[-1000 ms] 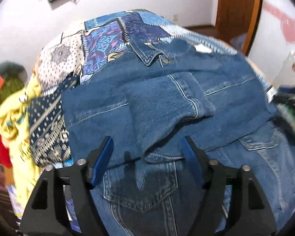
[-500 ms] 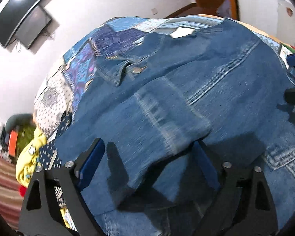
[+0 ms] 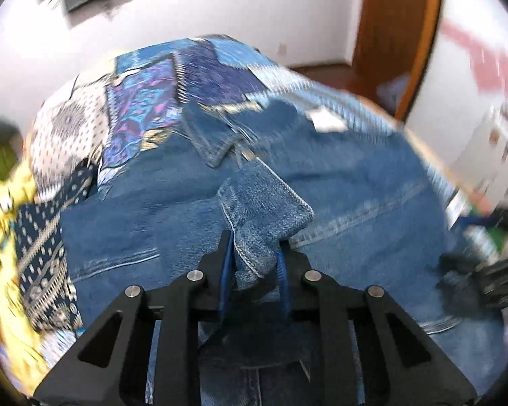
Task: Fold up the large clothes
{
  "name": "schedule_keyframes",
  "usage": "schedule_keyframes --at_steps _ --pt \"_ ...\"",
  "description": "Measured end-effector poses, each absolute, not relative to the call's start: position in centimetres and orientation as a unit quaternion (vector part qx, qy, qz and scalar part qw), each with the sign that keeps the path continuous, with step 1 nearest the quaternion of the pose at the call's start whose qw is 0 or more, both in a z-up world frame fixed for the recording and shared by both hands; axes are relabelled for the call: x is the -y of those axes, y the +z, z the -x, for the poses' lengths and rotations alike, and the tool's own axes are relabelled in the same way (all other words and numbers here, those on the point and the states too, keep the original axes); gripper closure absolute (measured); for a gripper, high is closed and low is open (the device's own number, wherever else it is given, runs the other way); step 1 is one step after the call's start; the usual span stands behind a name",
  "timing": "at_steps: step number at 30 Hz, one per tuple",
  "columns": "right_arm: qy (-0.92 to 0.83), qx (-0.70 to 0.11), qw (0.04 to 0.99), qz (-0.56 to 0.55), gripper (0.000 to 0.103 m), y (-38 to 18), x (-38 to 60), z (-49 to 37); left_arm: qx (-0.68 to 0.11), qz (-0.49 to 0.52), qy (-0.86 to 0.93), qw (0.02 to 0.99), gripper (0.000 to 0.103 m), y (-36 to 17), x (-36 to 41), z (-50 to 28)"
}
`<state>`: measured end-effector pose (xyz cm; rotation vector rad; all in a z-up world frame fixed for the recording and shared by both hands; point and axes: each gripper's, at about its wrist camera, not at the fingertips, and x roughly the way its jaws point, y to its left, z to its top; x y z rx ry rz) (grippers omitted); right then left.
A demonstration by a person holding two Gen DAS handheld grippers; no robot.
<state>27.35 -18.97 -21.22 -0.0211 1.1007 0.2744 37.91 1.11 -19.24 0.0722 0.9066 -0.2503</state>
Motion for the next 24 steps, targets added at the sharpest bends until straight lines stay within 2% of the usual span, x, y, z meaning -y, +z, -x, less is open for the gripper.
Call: schedule_keyframes --at_steps 5,9,18,24 --pt "0.129 -0.511 0.85 0.014 0.031 -20.3 18.6 -27.6 -0.415 0.076 -0.113 0.9 0.083 -16.7 -7.4 -36.8" --pt "0.127 -0.504 0.854 0.021 0.031 -19.3 17.7 -28.1 -0.406 0.103 -0.079 0.905 0.084 -16.3 -11.3 -35.6" --pt "0.148 -0.495 0.854 0.049 0.031 -19.0 14.2 -28.5 -0.437 0.169 -0.012 0.883 0.087 -20.7 -18.6 -32.8" --pt "0.152 -0.517 0.839 0.068 0.031 -20.8 12.5 -29.0 -0.466 0.149 0.01 0.872 0.088 -23.6 -19.9 -31.4"
